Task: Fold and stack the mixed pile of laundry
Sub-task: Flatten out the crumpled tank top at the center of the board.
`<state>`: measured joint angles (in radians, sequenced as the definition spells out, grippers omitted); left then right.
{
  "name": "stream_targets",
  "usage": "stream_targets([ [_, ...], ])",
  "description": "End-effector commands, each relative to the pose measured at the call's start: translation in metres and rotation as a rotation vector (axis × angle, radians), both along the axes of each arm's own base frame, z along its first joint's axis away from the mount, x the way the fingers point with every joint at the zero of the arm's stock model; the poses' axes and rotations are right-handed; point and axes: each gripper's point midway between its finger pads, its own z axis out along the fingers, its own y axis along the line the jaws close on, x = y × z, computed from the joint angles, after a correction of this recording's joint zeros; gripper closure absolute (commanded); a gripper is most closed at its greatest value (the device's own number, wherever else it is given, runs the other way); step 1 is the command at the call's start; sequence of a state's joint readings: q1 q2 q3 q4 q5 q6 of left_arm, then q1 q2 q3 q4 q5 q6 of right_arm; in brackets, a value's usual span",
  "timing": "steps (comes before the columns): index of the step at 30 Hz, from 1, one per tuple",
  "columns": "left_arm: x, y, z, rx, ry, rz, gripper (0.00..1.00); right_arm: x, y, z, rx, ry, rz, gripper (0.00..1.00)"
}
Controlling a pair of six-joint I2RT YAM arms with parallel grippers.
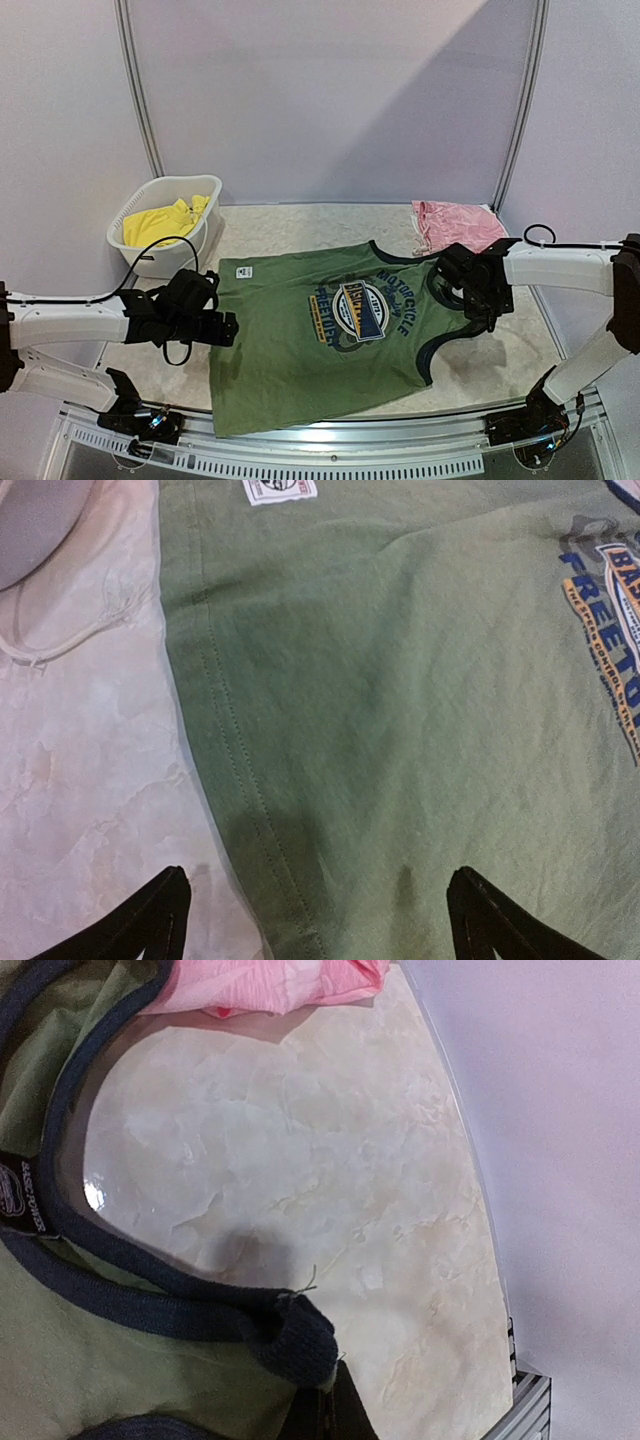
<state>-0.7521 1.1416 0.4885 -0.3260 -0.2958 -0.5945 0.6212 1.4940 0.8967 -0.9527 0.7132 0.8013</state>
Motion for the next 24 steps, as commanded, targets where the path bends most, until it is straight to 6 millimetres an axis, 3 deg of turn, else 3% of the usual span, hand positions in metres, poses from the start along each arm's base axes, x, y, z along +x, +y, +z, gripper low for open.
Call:
stream_targets([
  [1, 0.004, -0.005, -0.002, -0.006, 0.007, -0.013, 0.09, 0.015, -0.009, 0.002, 0.000, -0.034, -0.025, 1.00],
  [5, 0.005, -0.006, -0.004, -0.002, 0.014, -0.017, 0.09, 0.016, -0.021, -0.007, -0.026, 0.022, -0.078, 0.95],
  [9, 0.005, -0.008, -0.003, 0.002, 0.019, -0.025, 0.09, 0.006, -0.026, -0.019, -0.020, 0.073, -0.107, 0.98],
  [13, 0.008, -0.012, -0.002, 0.003, 0.023, -0.037, 0.09, 0.003, -0.036, -0.018, -0.020, 0.064, -0.150, 0.98],
  [17, 0.011, -0.019, -0.006, 0.000, 0.035, -0.053, 0.09, 0.008, -0.046, -0.020, 0.001, 0.065, -0.190, 0.89],
  [19, 0.011, -0.021, -0.009, -0.001, 0.048, -0.060, 0.10, 0.009, -0.051, -0.021, 0.004, 0.074, -0.206, 0.78],
  [20, 0.010, -0.022, -0.011, -0.002, 0.055, -0.062, 0.10, 0.010, -0.054, -0.021, -0.005, 0.074, -0.214, 0.62],
  [21, 0.009, -0.022, -0.012, -0.005, 0.057, -0.062, 0.10, 0.010, -0.060, -0.018, -0.024, 0.077, -0.224, 0.54],
  [23, 0.007, -0.021, -0.013, -0.007, 0.059, -0.061, 0.10, 0.010, -0.076, -0.010, -0.054, 0.084, -0.279, 0.40],
  [24, 0.006, -0.021, -0.013, -0.008, 0.059, -0.061, 0.10, 0.013, -0.078, -0.005, -0.054, 0.072, -0.289, 0.38],
])
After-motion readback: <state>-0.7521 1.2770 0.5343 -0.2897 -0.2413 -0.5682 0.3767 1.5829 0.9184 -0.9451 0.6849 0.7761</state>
